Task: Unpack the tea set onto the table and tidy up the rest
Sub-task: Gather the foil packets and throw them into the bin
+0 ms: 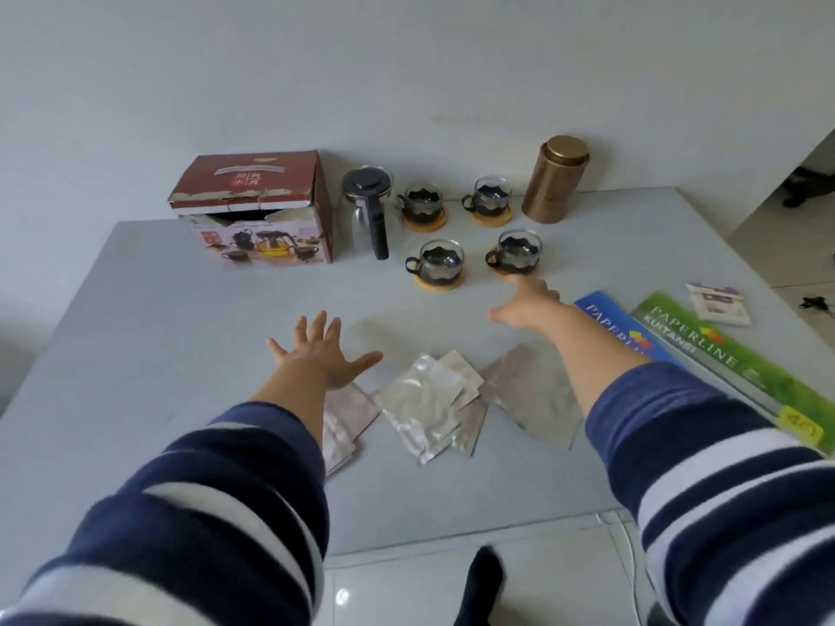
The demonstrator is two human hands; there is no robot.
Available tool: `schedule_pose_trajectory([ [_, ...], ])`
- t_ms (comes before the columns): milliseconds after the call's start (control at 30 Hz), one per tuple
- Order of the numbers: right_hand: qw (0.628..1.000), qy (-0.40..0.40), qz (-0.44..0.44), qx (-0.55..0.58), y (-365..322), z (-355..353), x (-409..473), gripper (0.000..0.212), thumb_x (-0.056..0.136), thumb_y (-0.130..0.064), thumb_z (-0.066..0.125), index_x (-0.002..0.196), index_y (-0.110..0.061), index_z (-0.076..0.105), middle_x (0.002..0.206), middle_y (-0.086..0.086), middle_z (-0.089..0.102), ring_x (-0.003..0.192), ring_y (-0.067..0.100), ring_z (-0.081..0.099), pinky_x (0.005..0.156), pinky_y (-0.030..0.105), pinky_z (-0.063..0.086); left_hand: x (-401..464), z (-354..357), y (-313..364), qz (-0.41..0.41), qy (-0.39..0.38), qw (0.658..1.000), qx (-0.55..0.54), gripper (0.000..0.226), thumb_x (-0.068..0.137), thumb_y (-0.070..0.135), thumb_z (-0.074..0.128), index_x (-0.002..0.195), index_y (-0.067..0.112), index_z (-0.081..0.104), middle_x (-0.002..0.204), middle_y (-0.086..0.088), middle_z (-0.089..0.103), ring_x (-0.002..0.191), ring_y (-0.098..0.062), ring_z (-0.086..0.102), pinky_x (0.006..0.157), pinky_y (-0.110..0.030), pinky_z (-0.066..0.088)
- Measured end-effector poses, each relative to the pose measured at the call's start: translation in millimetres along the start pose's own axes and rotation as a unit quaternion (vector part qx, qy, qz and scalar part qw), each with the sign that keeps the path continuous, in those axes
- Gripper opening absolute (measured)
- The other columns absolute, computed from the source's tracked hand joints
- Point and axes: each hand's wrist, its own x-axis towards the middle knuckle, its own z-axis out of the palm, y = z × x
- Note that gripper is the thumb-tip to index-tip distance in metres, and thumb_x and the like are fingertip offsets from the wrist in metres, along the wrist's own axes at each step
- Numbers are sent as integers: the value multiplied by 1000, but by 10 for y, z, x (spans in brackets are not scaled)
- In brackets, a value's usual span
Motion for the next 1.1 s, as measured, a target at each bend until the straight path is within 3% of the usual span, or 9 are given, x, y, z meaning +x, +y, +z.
schedule_pose_trajectory([
  [200, 998, -36, 0, -53, 182, 579, -512, 56, 95, -8, 38, 147, -24, 29, 148, 16, 31, 135, 36, 33, 109, 42, 35, -460, 258, -419, -56, -38, 997, -22, 115, 63, 94, 29, 152, 33, -12, 159, 9, -26, 146, -31, -25, 107, -75, 1],
  [300, 995, -23, 15, -100, 355, 806, -659, 55, 96, -14, 42, 146, -31, 29, 152, 11, 24, 139, 37, 23, 112, 51, 27, -549, 450, -510, -80, -62, 994, -45, 124, 51, 101, 24, 150, 38, -17, 156, 8, -32, 142, -40, -29, 102, -81, 1],
  [367, 991, -25, 49, -118, 461, 888, -724, 60, 97, -23, 44, 148, -40, 16, 159, 7, 5, 145, 41, 3, 114, 60, 14, -592, 599, -505, -101, -58, 991, -69, 128, 47, 102, 24, 149, 38, -20, 156, 8, -33, 143, -41, -26, 103, -80, 4],
  [500, 985, -75, 90, -130, 653, 1009, -671, 58, 102, -38, 23, 147, -48, -12, 159, 4, -24, 143, 48, -19, 113, 66, 6, -684, 858, -332, -134, -11, 990, -39, 123, 51, 102, 17, 145, 37, -27, 157, 8, -31, 146, -39, -16, 108, -70, 15],
  [567, 986, -77, 90, -116, 690, 1014, -621, 57, 101, -40, 20, 146, -49, -14, 160, 6, -20, 144, 47, -13, 113, 65, 11, -680, 949, -258, -132, 38, 991, -5, 116, 57, 99, 12, 149, 35, -22, 160, 3, -18, 144, -39, 2, 105, -58, 26],
  [733, 993, -42, 36, -108, 678, 962, -698, 71, 93, -41, 48, 148, -48, 3, 154, -2, 10, 140, 39, 12, 108, 56, 30, -636, 1072, -164, -105, 132, 985, -22, 105, 71, 90, 24, 153, 29, -3, 147, -2, 19, 121, -31, 32, 84, -40, 38],
  [833, 994, -26, -24, -105, 614, 1000, -780, 64, 89, -39, 54, 143, -50, 21, 150, -7, 18, 135, 29, 21, 106, 50, 33, -591, 1039, -38, -101, 139, 982, -73, 103, 77, 82, 36, 154, 22, 1, 143, -6, 26, 123, -30, 36, 90, -40, 39],
  [1000, 988, -83, -86, -97, 490, 1057, -832, 65, 83, -28, 55, 139, -50, 31, 146, -8, 20, 131, 26, 22, 109, 47, 28, -517, 1008, 361, -30, 147, 977, -149, 77, 85, 71, 41, 145, 25, 24, 138, -5, 32, 124, -28, 35, 95, -40, 34],
  [1100, 994, -85, -69, 13, 407, 935, -783, 58, 83, -22, 47, 135, -48, 41, 146, -6, 26, 132, 29, 24, 113, 47, 23, -495, 976, 587, -17, 128, 983, -133, 91, 79, 77, 41, 149, 23, 18, 145, -3, 25, 129, -29, 30, 98, -41, 34],
])
